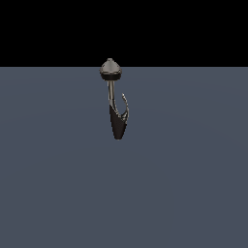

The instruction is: Turn on the faucet by rotating a designated handle.

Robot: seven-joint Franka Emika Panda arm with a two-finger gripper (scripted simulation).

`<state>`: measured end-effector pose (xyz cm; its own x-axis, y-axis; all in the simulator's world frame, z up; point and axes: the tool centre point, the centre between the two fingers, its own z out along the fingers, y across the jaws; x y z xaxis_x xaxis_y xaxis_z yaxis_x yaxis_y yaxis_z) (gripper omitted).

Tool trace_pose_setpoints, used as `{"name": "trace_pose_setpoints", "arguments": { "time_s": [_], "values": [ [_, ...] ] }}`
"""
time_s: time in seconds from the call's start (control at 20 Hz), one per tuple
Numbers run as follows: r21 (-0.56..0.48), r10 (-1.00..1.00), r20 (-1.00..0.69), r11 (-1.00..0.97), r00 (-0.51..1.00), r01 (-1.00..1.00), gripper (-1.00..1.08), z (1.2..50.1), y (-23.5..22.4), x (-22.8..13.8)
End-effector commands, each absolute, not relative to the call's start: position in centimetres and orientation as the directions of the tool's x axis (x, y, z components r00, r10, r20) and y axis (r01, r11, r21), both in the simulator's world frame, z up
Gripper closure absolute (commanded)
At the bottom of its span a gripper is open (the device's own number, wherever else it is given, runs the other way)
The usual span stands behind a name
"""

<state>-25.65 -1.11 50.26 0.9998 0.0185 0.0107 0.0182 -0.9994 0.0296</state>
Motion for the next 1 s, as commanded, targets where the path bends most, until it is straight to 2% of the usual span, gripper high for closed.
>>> {"name": "trace_pose_setpoints", "arguments": {
  "time_s": [0.0, 0.95],
  "values": [
    [0.03, 0.019, 0.011, -0.999, 1.0, 0.018, 1.08, 50.3, -1.1, -25.7],
    [-0.016, 0.032, 0.021, -0.999, 0.999, 0.032, 1.08, 50.1, 0.3, -23.9]
  ]
}}
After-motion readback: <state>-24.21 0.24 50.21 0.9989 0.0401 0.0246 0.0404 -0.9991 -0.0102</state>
